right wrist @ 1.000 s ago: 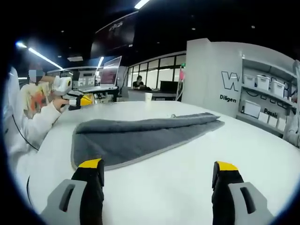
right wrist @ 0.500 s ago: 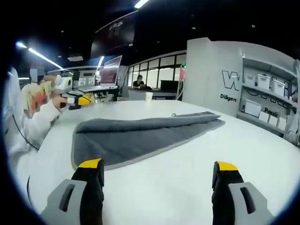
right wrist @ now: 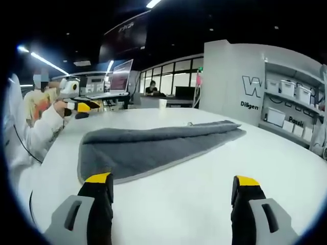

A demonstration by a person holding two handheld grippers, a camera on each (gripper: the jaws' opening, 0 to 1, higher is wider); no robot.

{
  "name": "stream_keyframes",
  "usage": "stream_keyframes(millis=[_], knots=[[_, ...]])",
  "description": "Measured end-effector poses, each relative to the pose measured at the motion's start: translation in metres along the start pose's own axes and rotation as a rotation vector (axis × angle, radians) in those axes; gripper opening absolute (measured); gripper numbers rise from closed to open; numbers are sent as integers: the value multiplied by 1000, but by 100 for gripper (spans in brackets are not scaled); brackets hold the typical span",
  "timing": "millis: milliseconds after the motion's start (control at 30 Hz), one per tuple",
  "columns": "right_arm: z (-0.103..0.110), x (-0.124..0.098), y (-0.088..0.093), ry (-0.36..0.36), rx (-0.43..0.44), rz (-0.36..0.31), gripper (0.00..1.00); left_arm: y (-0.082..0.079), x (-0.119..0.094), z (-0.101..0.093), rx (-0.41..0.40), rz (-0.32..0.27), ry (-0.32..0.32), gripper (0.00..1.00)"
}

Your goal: Open the folded towel by lifting each exposed corner and separating the folded layers until the towel lies flat within the target outline without major curled edges

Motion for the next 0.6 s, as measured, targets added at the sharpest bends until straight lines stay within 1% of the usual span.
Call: stream_keyframes(millis=[100, 267, 400, 500, 600], knots=[[1, 0, 0, -1, 1, 0, 97, 0, 2, -4, 12, 10, 8, 50], [1, 0, 1, -3, 0, 4, 97, 2, 5, -9, 15, 24, 30, 58], [1, 0, 1, -2, 2, 5, 97, 7, 8, -11, 12, 47, 39, 69], [1, 1, 2, -4, 1, 7, 97, 8, 11, -13, 14, 51, 40, 77], [2, 1, 2, -6, -1, 8, 97, 9, 13, -14, 19, 64, 44, 82]])
Point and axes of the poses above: the point that each gripper's makers call its tool centre point, and the gripper's own axes: x roughly forward along the fingers, z roughly to its left, y roughly out of its underside, the point moved 4 cm from there along -x, roughly backward along the fingers, and after that the axes turned 7 degrees about y, right-handed, at the moved point
